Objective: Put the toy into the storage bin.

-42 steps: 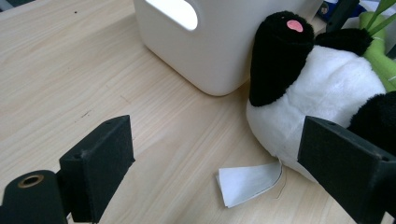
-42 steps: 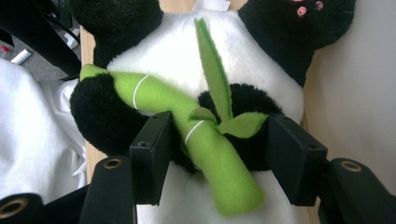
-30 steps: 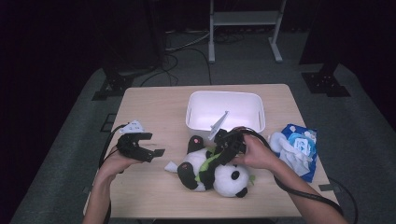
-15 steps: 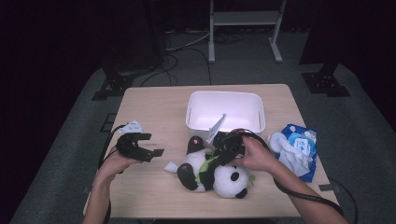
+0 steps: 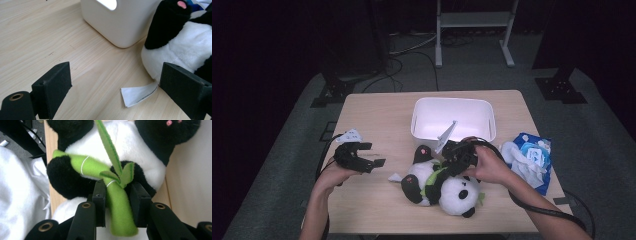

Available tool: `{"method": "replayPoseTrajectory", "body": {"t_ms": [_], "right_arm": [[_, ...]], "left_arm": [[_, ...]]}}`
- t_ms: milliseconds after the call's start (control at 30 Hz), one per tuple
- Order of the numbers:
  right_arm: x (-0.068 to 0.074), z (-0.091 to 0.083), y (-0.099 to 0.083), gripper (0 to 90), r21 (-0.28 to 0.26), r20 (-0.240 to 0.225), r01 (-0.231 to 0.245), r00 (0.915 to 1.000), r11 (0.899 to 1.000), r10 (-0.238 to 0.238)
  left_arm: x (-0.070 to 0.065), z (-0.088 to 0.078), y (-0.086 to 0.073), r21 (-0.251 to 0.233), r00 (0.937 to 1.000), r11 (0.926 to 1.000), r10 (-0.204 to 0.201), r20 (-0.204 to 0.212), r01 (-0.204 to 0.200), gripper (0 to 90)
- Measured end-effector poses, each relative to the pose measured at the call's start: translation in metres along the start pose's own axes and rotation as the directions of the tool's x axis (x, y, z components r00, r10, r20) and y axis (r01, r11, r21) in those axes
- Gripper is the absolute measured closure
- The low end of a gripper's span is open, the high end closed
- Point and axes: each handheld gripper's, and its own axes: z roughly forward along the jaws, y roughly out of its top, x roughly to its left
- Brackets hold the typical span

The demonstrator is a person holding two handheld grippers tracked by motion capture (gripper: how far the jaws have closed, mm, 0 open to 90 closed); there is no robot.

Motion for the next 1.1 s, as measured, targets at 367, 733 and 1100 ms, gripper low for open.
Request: {"method": "replayPoseTrajectory", "body": {"t_ms": [367, 733, 1100], "right_arm": [[0.005, -0.012, 0.004, 69.6, -0.005, -0.016, 0.028, 0.9995, 1.000, -0.028], [0.014, -0.033, 0.007, 69.6, -0.014, -0.013, 0.045, 0.9989, 0.999, -0.045], [0.027, -0.062, 0.014, 69.8, -0.028, -0.011, 0.061, 0.9981, 0.998, -0.061]], "left_arm": [[0.003, -0.001, -0.004, -0.004, 0.9998, 0.9997, -0.022, -0.003, 0.022, 9.2], [0.006, -0.002, -0.006, -0.003, 0.9995, 0.9995, -0.031, -0.007, 0.031, 9.2], [0.008, -0.003, -0.007, -0.007, 0.9992, 0.9992, -0.039, -0.006, 0.039, 9.2]]}}
